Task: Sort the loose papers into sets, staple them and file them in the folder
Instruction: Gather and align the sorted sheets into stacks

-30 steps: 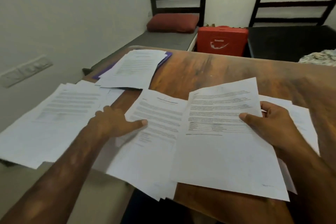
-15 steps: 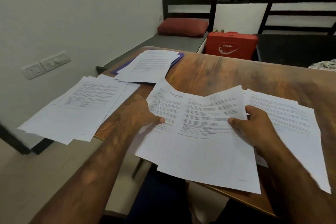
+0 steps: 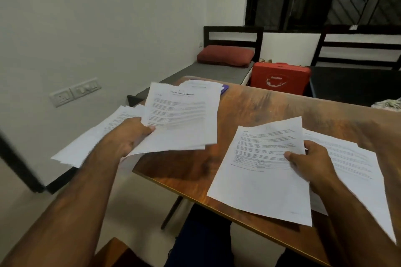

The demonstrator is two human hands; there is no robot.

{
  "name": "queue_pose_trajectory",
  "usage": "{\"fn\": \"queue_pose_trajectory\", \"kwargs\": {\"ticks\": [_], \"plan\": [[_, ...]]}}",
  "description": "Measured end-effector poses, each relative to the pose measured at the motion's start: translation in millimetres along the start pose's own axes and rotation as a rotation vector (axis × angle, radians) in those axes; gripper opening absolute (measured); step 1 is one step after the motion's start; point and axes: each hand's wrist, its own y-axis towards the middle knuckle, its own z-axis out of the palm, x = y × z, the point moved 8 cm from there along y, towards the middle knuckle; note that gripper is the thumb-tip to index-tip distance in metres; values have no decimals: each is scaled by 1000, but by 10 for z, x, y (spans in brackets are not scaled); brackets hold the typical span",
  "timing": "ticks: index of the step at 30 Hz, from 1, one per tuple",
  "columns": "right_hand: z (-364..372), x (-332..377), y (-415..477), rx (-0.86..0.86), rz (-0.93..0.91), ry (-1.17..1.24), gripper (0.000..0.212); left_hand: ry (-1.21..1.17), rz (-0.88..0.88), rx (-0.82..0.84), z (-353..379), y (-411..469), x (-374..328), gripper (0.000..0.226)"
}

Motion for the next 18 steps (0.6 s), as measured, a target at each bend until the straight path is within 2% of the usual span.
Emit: {"fn": "queue_pose_trajectory", "kwargs": {"ticks": [2,4,7,10,12,14,18], "plan": [[203,72,-24,40,-1,37,26,2,-13,1,-47,-220,-86,32],[430,146,-71,100,7,102,25,88,-1,72,107,-310,-126,15],[735,235,-162,196,57,238,26,262,25,151,550,-360,-79,17],[925,266,-238,226,99,341,18,285,81,229,965,-329,70,24],[992,272,-273,239,78,319,8,290,93,267,1106,-183,220,31],[1041,253,-268,244,66,290,7,342,120,282,1170,80,338,40],[1077,318,-223,241,9,115,21,617,232,248,1120,-167,6,33]]}}
